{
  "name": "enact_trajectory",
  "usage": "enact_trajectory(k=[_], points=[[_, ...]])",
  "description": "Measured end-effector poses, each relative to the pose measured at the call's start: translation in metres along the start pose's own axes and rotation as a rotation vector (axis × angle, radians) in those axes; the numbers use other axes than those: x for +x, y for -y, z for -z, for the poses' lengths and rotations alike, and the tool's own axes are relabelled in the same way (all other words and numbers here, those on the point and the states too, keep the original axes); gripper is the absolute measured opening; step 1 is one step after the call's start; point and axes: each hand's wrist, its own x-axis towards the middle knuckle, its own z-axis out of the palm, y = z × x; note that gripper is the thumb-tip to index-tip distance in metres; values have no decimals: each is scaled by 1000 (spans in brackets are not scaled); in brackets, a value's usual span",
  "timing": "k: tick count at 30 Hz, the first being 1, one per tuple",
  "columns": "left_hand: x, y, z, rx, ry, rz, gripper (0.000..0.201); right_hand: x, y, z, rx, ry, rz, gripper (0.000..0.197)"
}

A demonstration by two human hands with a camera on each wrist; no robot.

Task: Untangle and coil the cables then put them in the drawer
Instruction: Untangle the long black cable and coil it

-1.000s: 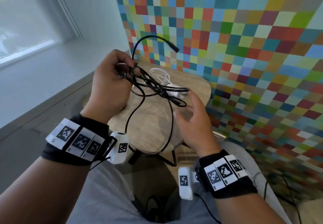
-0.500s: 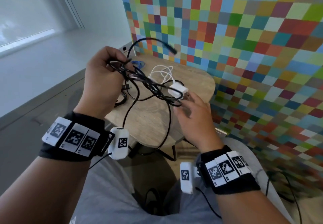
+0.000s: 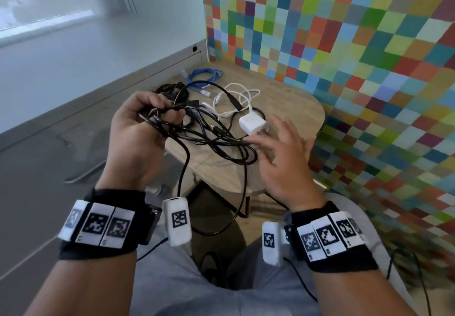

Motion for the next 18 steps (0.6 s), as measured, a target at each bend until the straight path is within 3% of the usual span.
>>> enact_trajectory(k=[3,6,9,14,18], points=[[-3,1,0,-39,27,18,40,3,-6,-2,-136,111,-103,45],[-4,3,0,-52,6,26,42,8,-12,2,-128,99,-225,62],[-6,6,0,-114,-39,7,35,9,-16,3,-120,76,-267,66],[-5,1,-1,-288,-9,-38,35,4,-11,0,-46,-1,-212,61],[-10,6,-11,-277,63,0,34,-2,5,1,-8,58,23,78]])
